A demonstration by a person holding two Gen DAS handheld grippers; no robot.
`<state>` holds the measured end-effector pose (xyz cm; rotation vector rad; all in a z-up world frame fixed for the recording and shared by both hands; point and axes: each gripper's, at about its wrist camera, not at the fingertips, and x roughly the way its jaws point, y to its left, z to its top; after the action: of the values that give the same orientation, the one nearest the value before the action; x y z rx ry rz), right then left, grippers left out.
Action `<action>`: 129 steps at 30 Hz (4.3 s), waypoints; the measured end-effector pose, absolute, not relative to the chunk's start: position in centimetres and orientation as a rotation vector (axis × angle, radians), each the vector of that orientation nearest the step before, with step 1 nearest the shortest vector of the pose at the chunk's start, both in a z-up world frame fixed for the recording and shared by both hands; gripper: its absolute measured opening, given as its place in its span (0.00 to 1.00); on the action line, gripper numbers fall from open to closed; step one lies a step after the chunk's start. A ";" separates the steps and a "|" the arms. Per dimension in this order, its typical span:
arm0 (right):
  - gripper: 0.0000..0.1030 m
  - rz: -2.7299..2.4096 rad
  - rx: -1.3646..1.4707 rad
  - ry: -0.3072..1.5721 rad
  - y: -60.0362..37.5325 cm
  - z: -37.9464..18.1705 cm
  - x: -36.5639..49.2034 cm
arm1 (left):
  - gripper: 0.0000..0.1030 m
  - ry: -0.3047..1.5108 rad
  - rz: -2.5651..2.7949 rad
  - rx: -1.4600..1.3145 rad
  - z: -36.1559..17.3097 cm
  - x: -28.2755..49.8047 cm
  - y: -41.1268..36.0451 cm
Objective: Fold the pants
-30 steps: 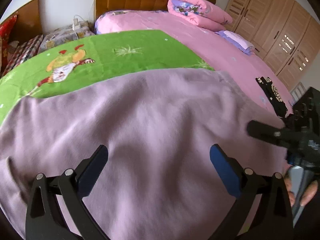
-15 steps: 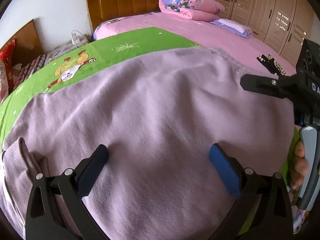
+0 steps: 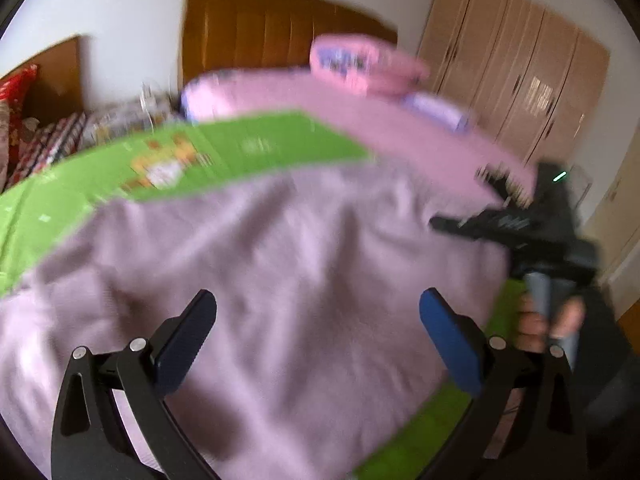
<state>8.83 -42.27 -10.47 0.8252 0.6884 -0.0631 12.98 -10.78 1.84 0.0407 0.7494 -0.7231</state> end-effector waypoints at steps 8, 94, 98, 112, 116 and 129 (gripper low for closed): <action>0.35 0.071 -0.046 0.460 -19.7 4.3 11.2 | 0.98 0.650 -0.317 -0.457 4.1 13.5 14.5; 0.88 0.079 -0.208 0.791 -12.5 -8.8 4.7 | 0.19 0.910 -0.524 -0.530 5.0 18.0 19.0; 0.89 0.114 -0.189 0.802 -12.7 -9.2 5.1 | 0.20 1.002 -0.453 -0.696 -4.9 17.8 22.6; 0.89 0.168 -0.201 0.813 -12.6 -9.2 5.6 | 0.32 0.967 -0.416 -0.741 -5.4 15.7 24.2; 0.90 0.335 -0.179 0.843 -13.6 -8.4 4.7 | 0.70 0.914 -0.291 -0.687 -3.4 13.7 25.2; 0.83 0.644 0.003 0.694 -10.9 -3.8 8.4 | 0.86 0.862 -0.364 -0.148 1.3 11.3 11.3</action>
<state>8.40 -10.93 -3.78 0.0028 0.6941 0.6440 11.30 11.25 1.30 -0.1476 0.8623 -0.3644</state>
